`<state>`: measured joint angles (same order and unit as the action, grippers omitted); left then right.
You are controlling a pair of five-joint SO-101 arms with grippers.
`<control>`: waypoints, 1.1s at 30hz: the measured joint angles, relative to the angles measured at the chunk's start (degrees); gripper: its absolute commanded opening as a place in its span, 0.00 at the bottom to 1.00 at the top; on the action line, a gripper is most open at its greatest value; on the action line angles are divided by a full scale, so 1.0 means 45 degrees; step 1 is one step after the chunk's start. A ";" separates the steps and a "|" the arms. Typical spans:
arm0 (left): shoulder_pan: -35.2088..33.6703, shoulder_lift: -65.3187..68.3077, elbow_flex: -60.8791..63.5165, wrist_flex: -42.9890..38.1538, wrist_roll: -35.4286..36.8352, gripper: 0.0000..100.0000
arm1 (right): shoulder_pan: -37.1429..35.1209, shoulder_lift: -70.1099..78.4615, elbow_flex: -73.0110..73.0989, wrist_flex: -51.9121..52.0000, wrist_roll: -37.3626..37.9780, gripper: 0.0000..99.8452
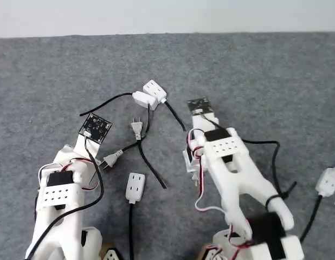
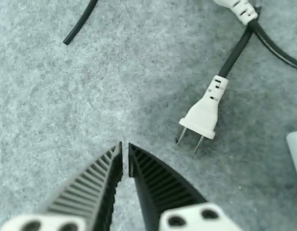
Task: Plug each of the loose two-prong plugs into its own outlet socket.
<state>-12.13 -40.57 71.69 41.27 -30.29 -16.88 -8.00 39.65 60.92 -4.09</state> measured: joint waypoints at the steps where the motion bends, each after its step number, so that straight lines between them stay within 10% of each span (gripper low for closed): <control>1: 0.0000 0.0000 0.0000 0.0000 0.0000 0.02 | 0.0234 0.0234 -0.0020 -0.0039 0.0020 0.01; 20: 0.0000 0.0000 0.0000 0.0000 0.0000 0.02 | 0.1778 -0.0664 -0.0293 -0.0039 0.0020 0.01; 33: 0.0000 0.0000 0.0000 0.0000 0.0000 0.02 | 0.0020 0.0567 -0.0293 -0.0860 -0.0938 0.09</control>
<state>-12.13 -40.57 71.69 41.27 -30.29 -16.79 -5.45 38.33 57.05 -8.31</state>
